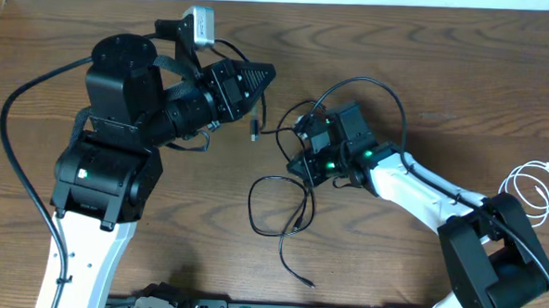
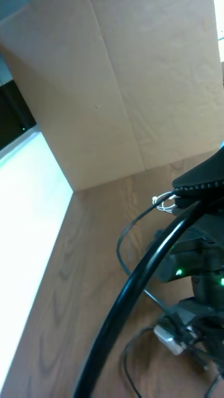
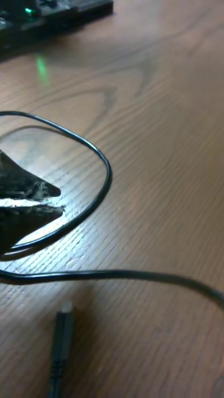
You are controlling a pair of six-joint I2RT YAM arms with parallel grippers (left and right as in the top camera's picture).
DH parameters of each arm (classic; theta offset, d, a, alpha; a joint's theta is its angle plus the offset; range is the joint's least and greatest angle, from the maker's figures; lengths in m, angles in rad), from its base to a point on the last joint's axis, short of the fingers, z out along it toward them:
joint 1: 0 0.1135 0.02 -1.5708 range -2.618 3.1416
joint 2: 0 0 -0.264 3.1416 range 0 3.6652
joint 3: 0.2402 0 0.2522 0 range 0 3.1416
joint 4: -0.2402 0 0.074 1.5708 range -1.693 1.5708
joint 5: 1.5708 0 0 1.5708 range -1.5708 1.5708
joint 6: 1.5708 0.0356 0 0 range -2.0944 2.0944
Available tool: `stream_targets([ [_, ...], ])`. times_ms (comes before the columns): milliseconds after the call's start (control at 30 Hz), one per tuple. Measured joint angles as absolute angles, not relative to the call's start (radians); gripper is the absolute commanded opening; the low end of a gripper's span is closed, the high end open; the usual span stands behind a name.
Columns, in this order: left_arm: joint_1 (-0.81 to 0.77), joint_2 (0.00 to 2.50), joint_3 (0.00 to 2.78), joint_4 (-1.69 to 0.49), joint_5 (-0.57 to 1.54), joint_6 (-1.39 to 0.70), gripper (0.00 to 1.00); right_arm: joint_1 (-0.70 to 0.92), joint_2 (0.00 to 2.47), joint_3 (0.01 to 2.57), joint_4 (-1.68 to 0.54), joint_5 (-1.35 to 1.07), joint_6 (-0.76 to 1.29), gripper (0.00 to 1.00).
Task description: Untangle cables
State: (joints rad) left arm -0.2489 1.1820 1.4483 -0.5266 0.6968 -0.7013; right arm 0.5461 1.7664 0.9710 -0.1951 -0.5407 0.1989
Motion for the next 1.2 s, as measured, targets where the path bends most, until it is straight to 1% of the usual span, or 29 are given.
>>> stream_targets([
  [100,-0.249,1.182,1.449,-0.616,0.653,-0.673,0.08,0.548,1.766,0.971,-0.21,-0.445,0.239,0.01],
  [200,-0.249,1.193,1.45,-0.752,0.545,-0.637,0.08,0.537,1.766,0.971,-0.206,-0.356,0.26,0.01],
  [300,-0.249,1.235,1.448,-0.86,0.441,-0.616,0.07,0.502,1.766,0.988,-0.226,-0.317,0.273,0.01],
  [433,-0.249,1.325,1.446,-0.903,0.382,-0.601,0.08,0.403,1.742,1.103,-0.269,-0.324,0.279,0.01],
  [567,-0.249,1.409,1.446,-0.884,0.392,-0.598,0.08,0.311,1.648,1.227,-0.268,-0.368,0.284,0.01],
  [733,-0.251,1.501,1.444,-0.765,0.498,-0.598,0.08,0.211,1.465,1.319,-0.277,-0.408,0.301,0.01],
  [900,-0.3,1.57,1.442,-0.57,0.611,-0.603,0.08,0.137,1.392,1.321,-0.432,-0.364,0.302,0.01],
  [1067,-0.43,1.628,1.44,-0.365,0.656,-0.659,0.08,0.033,1.394,1.316,-0.63,-0.19,0.31,0.01],
  [1200,-0.581,1.663,1.438,-0.196,0.675,-0.7,0.09,-0.107,1.395,1.315,-0.705,-0.045,0.322,0.01],
])
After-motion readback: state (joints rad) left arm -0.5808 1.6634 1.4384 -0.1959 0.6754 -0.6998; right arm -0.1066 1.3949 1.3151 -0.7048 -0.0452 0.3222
